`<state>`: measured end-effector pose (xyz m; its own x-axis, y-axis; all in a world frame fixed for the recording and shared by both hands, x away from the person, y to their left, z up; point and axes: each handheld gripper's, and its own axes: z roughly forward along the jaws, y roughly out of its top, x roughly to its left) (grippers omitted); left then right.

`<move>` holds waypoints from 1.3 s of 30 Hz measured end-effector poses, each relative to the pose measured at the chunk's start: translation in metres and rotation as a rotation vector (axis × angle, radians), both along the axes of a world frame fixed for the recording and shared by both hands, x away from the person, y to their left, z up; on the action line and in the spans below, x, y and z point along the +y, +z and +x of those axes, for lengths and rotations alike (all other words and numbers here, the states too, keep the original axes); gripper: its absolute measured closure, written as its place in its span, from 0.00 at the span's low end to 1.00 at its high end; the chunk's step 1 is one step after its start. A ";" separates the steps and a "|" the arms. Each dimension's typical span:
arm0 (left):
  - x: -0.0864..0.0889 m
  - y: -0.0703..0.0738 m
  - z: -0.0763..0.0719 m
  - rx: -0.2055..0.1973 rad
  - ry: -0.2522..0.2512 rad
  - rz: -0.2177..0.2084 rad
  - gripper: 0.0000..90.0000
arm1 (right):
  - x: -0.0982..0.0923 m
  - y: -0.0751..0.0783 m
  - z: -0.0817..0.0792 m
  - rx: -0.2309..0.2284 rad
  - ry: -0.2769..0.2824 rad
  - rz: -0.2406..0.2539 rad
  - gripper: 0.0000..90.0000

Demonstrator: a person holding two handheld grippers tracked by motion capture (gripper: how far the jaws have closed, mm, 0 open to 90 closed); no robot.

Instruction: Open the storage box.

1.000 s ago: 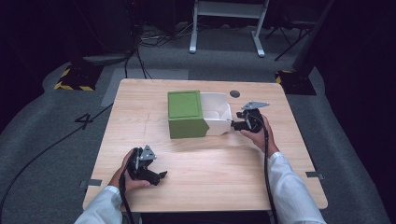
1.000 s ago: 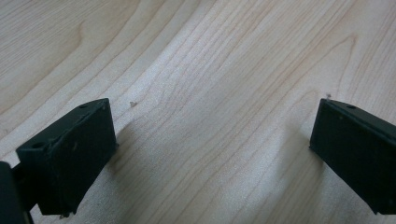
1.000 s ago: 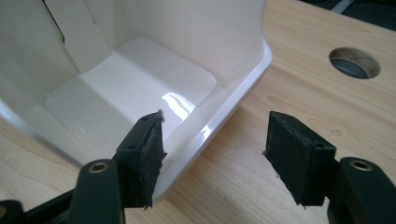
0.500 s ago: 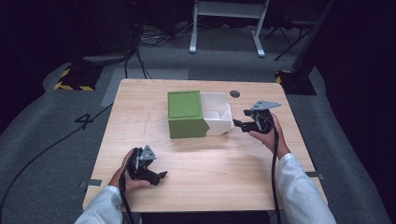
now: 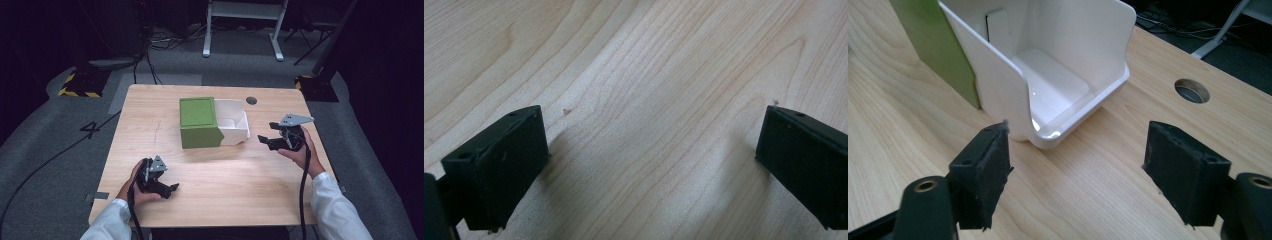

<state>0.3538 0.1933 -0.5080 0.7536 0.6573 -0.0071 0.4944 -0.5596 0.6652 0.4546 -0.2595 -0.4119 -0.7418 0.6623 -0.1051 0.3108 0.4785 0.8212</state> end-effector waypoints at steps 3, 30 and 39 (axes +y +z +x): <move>0.000 0.000 0.000 0.000 0.000 0.000 0.01 | -0.005 -0.001 -0.006 -0.002 0.003 -0.013 0.28; 0.000 0.000 0.001 0.000 -0.004 -0.001 0.00 | -0.054 -0.052 -0.063 0.067 -0.003 -0.177 0.23; 0.000 0.000 0.001 0.000 -0.004 -0.001 0.00 | -0.072 -0.066 -0.074 0.100 -0.013 -0.173 0.23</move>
<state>0.3544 0.1934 -0.5081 0.7561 0.6544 -0.0077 0.4920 -0.5606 0.6661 0.3804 -0.3312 -0.4780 -0.7455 0.6507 -0.1443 0.3942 0.6050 0.6918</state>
